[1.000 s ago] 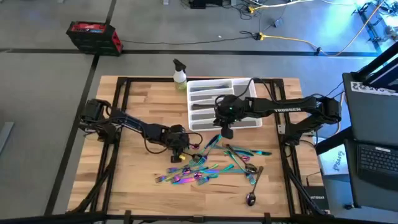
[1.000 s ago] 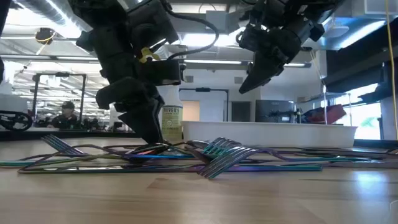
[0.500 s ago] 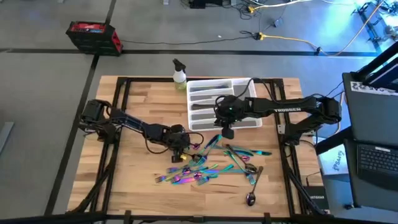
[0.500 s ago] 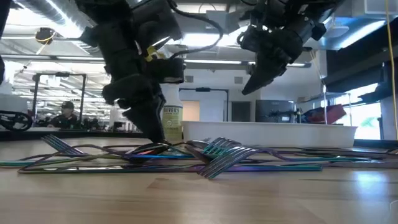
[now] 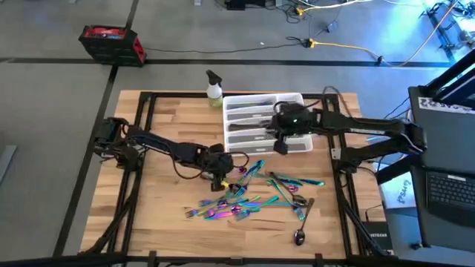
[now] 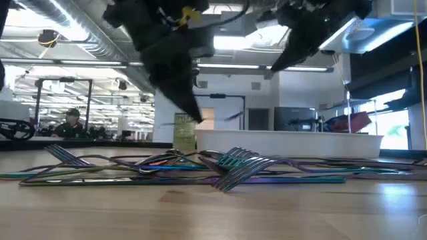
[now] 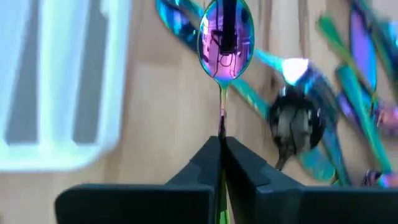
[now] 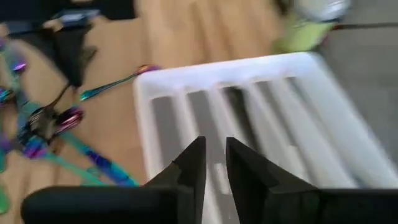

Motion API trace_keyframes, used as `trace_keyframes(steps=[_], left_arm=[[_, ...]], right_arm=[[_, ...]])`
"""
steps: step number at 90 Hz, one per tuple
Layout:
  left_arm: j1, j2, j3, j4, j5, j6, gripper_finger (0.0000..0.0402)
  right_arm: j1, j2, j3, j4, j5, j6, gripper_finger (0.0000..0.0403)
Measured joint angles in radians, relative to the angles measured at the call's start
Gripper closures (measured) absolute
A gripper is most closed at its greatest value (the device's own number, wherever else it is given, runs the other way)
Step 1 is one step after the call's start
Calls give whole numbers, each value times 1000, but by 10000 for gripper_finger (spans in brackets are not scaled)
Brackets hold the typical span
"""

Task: Sort silverware
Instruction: Put the blue teaspoon on the white silverware tray

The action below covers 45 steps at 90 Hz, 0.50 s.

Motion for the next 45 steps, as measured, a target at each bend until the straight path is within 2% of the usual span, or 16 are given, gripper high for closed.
trace_keyframes(steps=[28, 45], left_arm=[[149, 0, 79, 24, 1, 106, 401], [257, 16, 85, 153, 47, 239, 401]], right_arm=[[-99, -148, 0, -109, 14, -5, 356], [-140, -160, 0, -138, 14, -8, 356]])
